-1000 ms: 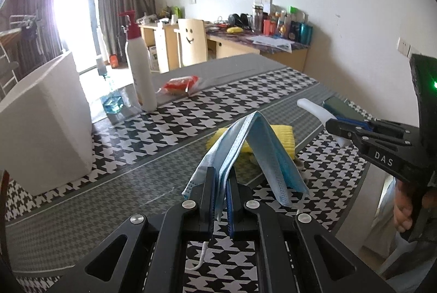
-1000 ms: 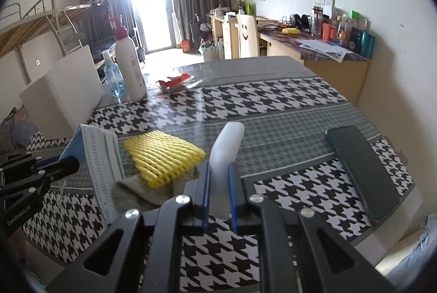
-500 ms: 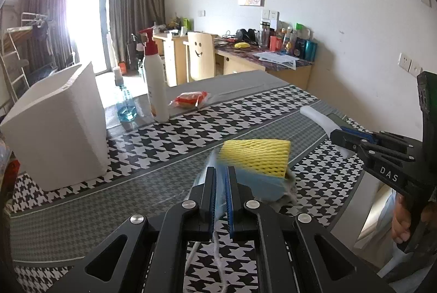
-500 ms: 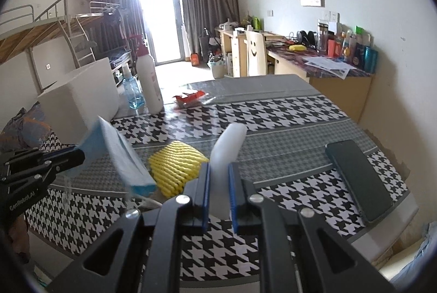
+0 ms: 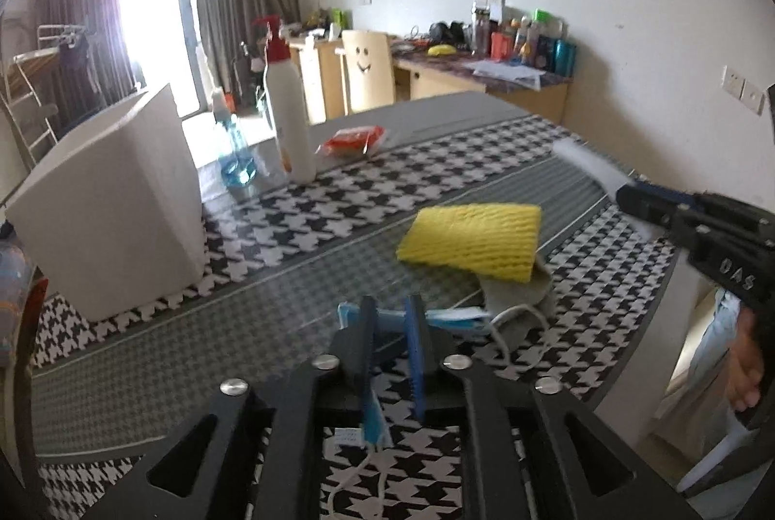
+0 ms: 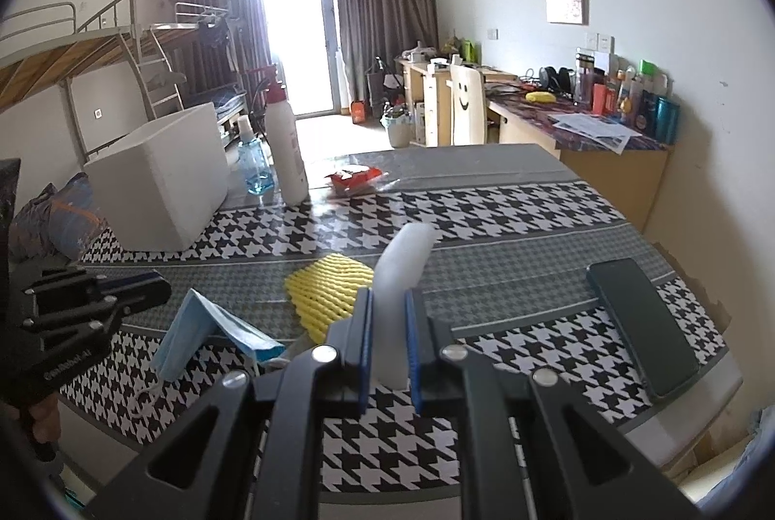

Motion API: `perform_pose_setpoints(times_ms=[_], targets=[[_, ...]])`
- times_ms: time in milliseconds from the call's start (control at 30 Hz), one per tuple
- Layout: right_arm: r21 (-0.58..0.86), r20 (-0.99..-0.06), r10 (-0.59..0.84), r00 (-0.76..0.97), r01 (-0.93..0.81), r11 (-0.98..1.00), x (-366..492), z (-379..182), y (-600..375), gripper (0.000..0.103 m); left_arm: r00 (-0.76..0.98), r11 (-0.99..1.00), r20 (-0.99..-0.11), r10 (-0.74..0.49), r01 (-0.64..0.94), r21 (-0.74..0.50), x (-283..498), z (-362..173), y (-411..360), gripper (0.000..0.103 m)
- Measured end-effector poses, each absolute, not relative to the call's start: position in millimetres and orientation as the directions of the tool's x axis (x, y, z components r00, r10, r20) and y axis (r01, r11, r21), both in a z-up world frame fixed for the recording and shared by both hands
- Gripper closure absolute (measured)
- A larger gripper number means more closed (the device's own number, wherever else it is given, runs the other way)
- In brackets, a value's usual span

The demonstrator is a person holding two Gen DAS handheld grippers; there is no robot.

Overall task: Organize soft objects
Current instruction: 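Lift the blue mask with the left tool while the right tool holds the white tube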

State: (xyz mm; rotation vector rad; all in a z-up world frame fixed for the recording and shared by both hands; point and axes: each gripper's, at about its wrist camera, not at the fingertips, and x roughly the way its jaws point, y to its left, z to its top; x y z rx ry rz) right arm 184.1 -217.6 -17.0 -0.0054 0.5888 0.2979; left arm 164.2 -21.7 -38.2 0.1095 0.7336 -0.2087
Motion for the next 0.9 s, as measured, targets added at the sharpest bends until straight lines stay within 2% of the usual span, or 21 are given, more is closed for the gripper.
perform_pose_setpoints(times_ms=[67,100,400,833,900], targets=[[0.082,-0.549,0.276,0.789,-0.278,0.957,183,-18,-217,0.087,0.718,0.976,-0.681,-0.141,0.216,0.025,165,-43,-20,0.063],[0.083,-0.549,0.277,0.789,-0.278,0.957,183,-18,-217,0.087,0.718,0.977,-0.683,-0.136,0.213,0.029,165,-45,-20,0.062],[0.082,-0.557,0.281,0.782,-0.285,0.955,185,-20,-214,0.087,0.666,0.984,-0.742,-0.078,0.170,0.049,176,-74,-14,0.061],[0.080,-0.569,0.287,0.771,-0.296,0.952,186,-24,-210,0.087,0.625,0.989,-0.776,-0.084,0.149,0.013,188,-93,-11,0.061],[0.081,-0.571,0.288,0.769,-0.296,0.952,187,-25,-209,0.087,0.621,0.988,-0.778,-0.096,0.156,0.002,188,-95,-11,0.064]])
